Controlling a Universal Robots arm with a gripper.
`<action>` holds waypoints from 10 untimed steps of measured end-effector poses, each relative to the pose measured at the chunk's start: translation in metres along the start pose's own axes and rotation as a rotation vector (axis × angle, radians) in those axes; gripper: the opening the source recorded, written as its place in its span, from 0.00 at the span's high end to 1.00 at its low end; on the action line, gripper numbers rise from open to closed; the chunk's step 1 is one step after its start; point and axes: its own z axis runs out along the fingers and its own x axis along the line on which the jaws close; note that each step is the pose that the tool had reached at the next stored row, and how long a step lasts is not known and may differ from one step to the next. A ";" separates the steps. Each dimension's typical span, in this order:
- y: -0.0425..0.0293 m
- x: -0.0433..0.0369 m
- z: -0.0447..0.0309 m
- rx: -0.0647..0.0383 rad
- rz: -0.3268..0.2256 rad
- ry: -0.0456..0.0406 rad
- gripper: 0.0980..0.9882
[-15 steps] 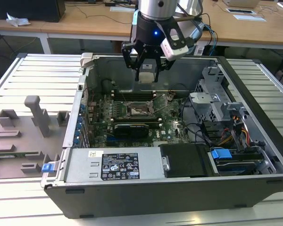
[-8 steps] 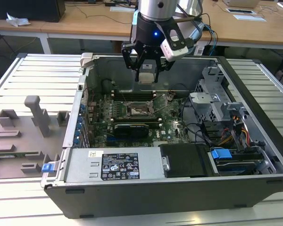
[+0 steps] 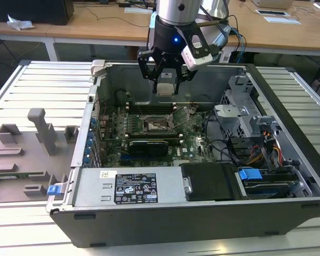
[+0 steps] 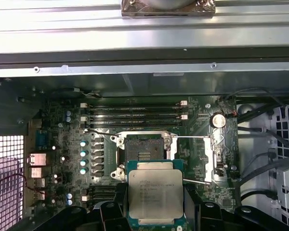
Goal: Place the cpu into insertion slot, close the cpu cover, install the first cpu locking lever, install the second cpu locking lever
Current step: 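Place the cpu into insertion slot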
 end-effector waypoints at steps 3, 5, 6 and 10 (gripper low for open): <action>-0.0001 0.0000 0.0015 0.000 0.000 0.0000 0.50; -0.0002 0.0000 0.0022 0.000 0.000 0.0000 0.50; -0.0002 -0.0001 0.0025 0.000 0.000 0.0000 0.50; -0.0003 -0.0001 0.0041 0.000 0.000 0.0000 0.50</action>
